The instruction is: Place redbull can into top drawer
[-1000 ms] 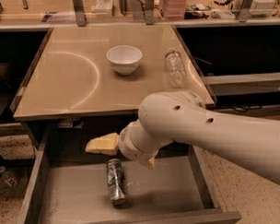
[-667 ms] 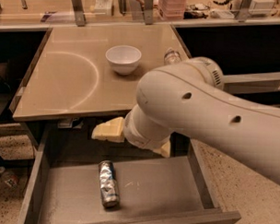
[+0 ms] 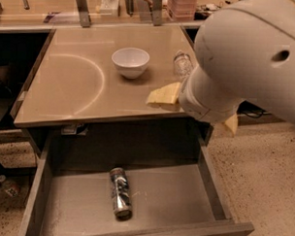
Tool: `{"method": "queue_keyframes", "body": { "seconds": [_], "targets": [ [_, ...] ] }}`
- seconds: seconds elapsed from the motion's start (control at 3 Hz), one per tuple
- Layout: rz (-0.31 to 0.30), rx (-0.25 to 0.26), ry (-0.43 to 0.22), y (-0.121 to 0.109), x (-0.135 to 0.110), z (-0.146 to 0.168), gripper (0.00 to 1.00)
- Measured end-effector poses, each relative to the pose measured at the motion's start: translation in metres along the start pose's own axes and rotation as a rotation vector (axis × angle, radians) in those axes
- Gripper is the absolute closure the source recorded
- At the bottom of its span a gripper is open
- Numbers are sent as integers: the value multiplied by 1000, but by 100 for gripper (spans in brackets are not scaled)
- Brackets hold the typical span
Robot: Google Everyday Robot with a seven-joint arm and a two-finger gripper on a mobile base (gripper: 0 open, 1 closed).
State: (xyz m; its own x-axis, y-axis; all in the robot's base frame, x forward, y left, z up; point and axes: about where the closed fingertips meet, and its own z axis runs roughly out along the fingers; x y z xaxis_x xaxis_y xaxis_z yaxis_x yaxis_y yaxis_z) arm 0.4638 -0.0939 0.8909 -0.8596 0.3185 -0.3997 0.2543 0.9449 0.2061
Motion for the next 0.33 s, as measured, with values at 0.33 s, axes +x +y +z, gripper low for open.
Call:
{"method": "queue_keyframes", "body": {
  "seconds": [0.33],
  "targets": [
    [-5,1,-6,0,-3,-2,0]
  ]
}}
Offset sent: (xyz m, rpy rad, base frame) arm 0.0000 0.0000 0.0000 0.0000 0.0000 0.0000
